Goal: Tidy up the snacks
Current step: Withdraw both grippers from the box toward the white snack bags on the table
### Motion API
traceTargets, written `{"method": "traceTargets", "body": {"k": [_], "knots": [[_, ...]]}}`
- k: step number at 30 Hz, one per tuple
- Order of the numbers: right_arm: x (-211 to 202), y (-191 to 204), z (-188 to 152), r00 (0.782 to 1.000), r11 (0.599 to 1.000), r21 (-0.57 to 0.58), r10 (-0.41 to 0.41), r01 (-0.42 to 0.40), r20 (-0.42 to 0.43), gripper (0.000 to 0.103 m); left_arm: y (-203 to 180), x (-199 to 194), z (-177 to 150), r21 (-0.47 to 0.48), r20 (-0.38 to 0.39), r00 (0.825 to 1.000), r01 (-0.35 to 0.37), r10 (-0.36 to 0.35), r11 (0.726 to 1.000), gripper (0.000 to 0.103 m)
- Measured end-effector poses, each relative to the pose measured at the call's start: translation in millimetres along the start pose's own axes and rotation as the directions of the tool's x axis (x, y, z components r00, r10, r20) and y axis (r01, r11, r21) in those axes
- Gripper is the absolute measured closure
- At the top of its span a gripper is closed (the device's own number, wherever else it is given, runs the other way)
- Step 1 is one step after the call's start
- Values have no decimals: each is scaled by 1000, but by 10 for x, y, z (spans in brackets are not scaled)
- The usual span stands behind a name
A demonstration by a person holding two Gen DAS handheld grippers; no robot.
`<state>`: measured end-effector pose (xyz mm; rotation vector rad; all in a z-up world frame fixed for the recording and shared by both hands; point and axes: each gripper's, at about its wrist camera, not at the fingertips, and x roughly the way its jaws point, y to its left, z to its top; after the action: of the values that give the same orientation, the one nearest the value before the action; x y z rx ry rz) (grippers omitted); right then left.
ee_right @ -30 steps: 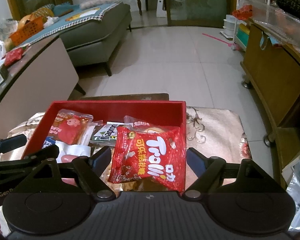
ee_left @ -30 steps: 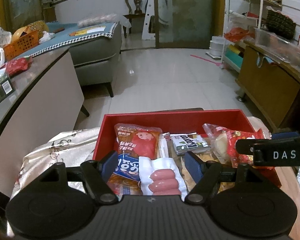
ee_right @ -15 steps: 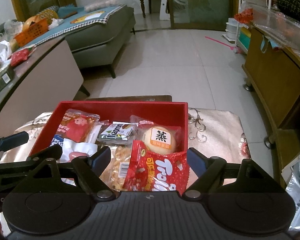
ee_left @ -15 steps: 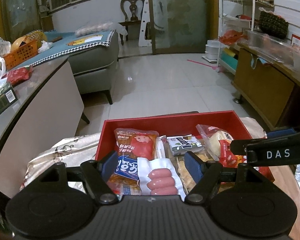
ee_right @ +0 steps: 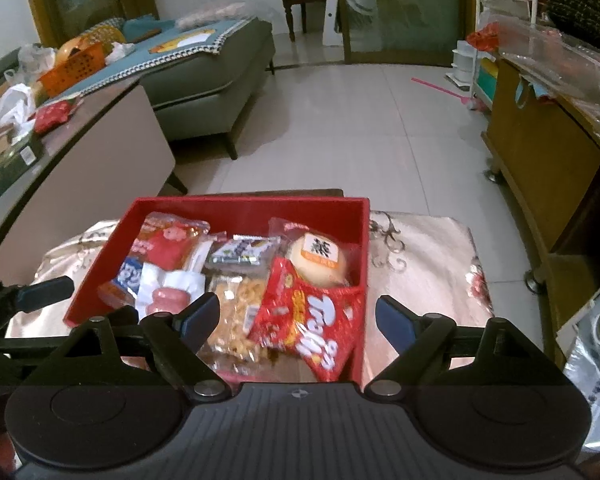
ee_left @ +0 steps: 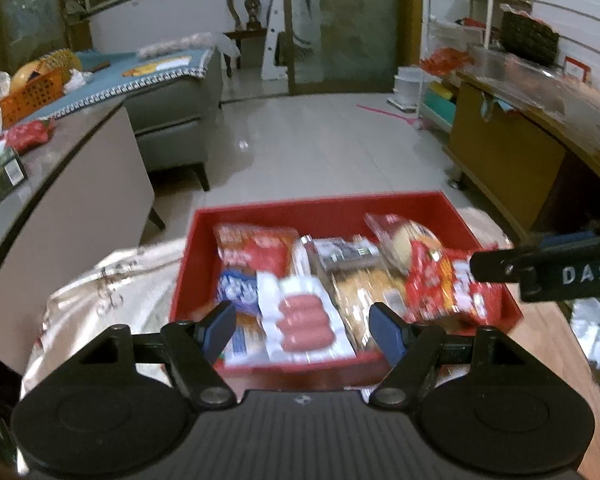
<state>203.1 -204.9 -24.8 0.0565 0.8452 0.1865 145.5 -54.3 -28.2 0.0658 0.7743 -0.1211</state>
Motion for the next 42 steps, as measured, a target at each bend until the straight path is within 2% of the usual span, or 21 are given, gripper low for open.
{"method": "traceTargets", "body": {"k": [6, 10, 13, 15, 18, 20, 22, 24, 27, 28, 30, 35, 38, 39, 41, 42], "knots": [[-192, -195, -257, 999, 1000, 18, -25, 26, -26, 13, -142, -74, -248, 31, -64, 996, 71, -69, 997, 36], [-270, -284, -467, 998, 1000, 22, -12, 13, -68, 13, -357, -33, -337, 120, -88, 988, 140, -130, 983, 36], [-302, -336, -580, 996, 1000, 14, -15, 16, -84, 13, -554, 57, -367, 201, -125, 971, 224, -202, 954, 36], [-326, -424, -616, 996, 999, 30, -14, 16, -86, 13, -673, 134, -385, 254, -161, 954, 288, -253, 923, 36], [-349, -563, -646, 996, 998, 69, -2, 8, -87, 12, -801, 276, -397, 332, -208, 938, 334, -277, 882, 36], [-349, -627, -658, 996, 997, 83, 5, 3, -88, 12, -838, 369, -379, 357, -223, 935, 343, -277, 869, 36], [-334, -679, -668, 996, 996, 94, 15, -6, -92, 12, -840, 484, -345, 349, -249, 924, 366, -291, 863, 36], [-313, -715, -681, 995, 995, 101, 26, -15, -101, 12, -848, 600, -346, 317, -286, 903, 403, -319, 858, 35], [-269, -741, -691, 993, 995, 99, 32, -20, -118, 11, -838, 690, -417, 286, -309, 887, 432, -344, 856, 24], [-254, -753, -692, 992, 995, 99, 31, -19, -123, 11, -829, 713, -435, 274, -320, 883, 433, -344, 859, 23], [-236, -783, -685, 991, 994, 106, 31, -17, -129, 11, -772, 704, -498, 236, -349, 862, 460, -368, 856, 23], [-224, -809, -679, 989, 992, 124, 49, -31, -141, 9, -811, 431, -771, 282, -351, 873, 442, -337, 851, 23], [-165, -756, -702, 985, 993, 110, 52, -34, -166, 9, -863, 259, -956, 307, -377, 865, 453, -330, 837, 23], [-134, -737, -718, 983, 994, 103, 48, -30, -177, 9, -867, 196, -1004, 313, -375, 868, 448, -325, 837, 23], [-46, -685, -762, 977, 996, 82, 42, -25, -211, 9, -843, 126, -1064, 290, -386, 865, 443, -320, 848, 23], [-6, -662, -775, 974, 997, 73, 38, -22, -222, 9, -832, 114, -1064, 279, -380, 870, 431, -313, 858, 23]]}}
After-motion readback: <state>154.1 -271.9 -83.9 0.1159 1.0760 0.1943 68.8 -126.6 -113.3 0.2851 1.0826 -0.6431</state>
